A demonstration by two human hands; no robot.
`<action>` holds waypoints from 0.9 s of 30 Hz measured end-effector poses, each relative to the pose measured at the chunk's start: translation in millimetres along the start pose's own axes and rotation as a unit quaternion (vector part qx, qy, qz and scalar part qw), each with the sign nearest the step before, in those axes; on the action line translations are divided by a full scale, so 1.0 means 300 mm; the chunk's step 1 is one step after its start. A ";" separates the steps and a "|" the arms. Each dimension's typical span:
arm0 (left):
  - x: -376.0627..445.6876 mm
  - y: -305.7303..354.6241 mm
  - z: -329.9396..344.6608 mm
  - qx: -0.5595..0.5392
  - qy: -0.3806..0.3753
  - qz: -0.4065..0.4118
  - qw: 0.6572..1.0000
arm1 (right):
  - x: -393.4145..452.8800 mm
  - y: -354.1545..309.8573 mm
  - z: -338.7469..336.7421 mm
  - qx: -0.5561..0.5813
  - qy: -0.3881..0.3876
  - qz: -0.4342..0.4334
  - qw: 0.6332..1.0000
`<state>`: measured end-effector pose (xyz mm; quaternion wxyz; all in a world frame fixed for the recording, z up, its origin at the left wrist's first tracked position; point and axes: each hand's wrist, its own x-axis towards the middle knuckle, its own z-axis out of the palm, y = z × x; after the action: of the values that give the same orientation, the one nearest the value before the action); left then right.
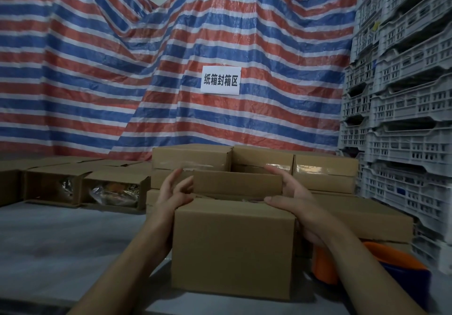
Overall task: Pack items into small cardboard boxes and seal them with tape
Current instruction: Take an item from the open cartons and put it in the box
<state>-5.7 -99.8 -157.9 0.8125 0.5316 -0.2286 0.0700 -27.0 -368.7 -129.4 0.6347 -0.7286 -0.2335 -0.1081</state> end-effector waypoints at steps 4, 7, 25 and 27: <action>-0.008 -0.006 -0.008 0.056 0.004 -0.003 0.998 | -0.002 0.000 0.005 -0.047 0.005 -0.024 0.999; -0.008 -0.013 -0.014 0.113 0.015 -0.007 0.993 | -0.002 -0.004 0.007 -0.065 -0.007 -0.031 0.997; 0.006 0.088 -0.024 0.313 -0.039 -0.005 0.949 | -0.006 -0.028 0.004 -0.145 -0.072 -0.026 0.987; 0.008 0.146 -0.013 0.414 -0.067 -0.013 0.908 | -0.002 -0.031 0.001 -0.150 -0.076 -0.021 0.986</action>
<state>-18.2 -78.1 -121.5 0.5034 0.8263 -0.2262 0.1123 -31.8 -367.7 -121.6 0.4960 -0.8168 -0.2772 -0.0999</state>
